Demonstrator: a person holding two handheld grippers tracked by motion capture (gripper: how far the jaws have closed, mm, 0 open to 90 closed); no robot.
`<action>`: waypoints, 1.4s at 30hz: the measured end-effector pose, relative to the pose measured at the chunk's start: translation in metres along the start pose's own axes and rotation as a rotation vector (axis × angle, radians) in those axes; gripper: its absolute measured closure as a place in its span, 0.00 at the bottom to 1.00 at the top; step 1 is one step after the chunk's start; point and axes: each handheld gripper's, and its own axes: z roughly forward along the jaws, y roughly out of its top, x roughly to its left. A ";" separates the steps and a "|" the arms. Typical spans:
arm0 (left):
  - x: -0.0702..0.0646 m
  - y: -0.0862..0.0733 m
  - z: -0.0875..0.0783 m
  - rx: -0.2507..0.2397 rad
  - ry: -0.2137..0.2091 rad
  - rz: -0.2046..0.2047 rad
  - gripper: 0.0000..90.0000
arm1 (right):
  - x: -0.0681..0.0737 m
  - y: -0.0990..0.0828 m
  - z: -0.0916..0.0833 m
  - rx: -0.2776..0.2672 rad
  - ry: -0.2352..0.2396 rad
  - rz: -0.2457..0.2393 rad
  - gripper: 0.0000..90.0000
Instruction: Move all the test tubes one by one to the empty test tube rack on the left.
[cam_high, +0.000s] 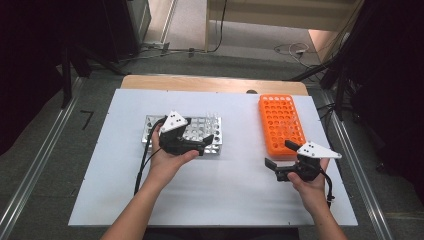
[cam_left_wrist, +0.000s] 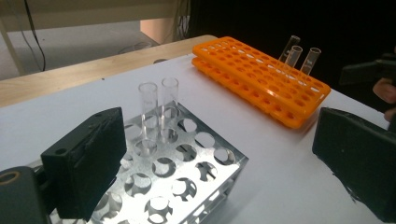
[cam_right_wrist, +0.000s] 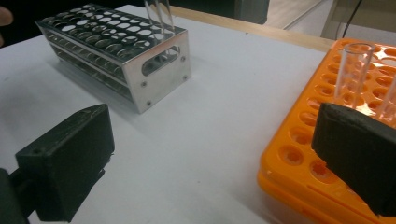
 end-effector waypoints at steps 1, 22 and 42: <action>-0.001 -0.002 -0.002 -0.002 -0.004 0.000 0.01 | -0.002 0.000 0.000 0.000 -0.005 0.004 0.00; -0.016 -0.030 -0.024 -0.025 -0.070 0.019 0.00 | -0.045 0.005 0.004 -0.019 -0.096 0.084 0.04; -0.015 -0.034 -0.023 -0.024 -0.072 0.003 0.00 | -0.070 -0.007 0.028 0.059 -0.222 0.148 0.62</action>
